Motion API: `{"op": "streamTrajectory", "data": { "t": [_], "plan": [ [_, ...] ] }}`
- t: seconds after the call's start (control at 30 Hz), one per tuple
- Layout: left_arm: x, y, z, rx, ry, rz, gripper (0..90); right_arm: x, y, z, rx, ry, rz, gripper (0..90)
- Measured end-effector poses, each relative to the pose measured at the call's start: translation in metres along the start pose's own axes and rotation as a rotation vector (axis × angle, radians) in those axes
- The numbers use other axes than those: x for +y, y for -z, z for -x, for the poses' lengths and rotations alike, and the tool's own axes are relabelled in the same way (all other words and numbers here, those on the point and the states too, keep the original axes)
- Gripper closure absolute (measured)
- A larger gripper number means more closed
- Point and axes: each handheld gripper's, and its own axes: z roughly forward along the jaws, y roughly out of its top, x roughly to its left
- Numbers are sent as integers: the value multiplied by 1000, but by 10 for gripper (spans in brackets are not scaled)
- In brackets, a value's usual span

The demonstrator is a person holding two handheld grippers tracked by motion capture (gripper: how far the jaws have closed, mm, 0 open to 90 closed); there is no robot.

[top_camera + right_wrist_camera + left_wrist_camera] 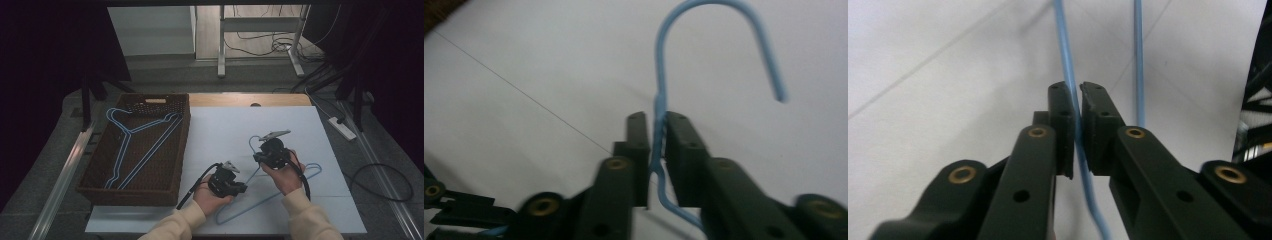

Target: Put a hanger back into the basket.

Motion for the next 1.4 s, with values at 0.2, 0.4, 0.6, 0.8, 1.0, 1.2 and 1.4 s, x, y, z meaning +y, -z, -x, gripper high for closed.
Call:
{"op": "streamTrajectory", "data": {
  "t": [0.2,0.4,0.6,0.8,1.0,1.2,1.4],
  "plan": [
    [1,7,-1,2,16,47,868,-10,17,6,76,-40,147,553],
    [1,13,-1,-1,28,84,869,-28,39,14,104,-70,252,456],
    [2,22,-2,-6,46,124,869,-43,51,20,126,-95,302,456],
    [3,32,-4,-21,68,168,870,-59,60,22,130,-87,336,434],
    [6,47,-5,-44,86,218,870,-72,62,26,129,-50,352,363],
    [10,59,-2,-46,78,252,870,-82,62,32,116,-43,374,339],
    [13,71,-2,-48,80,281,871,-88,66,36,105,-46,402,332]
  ]
}}
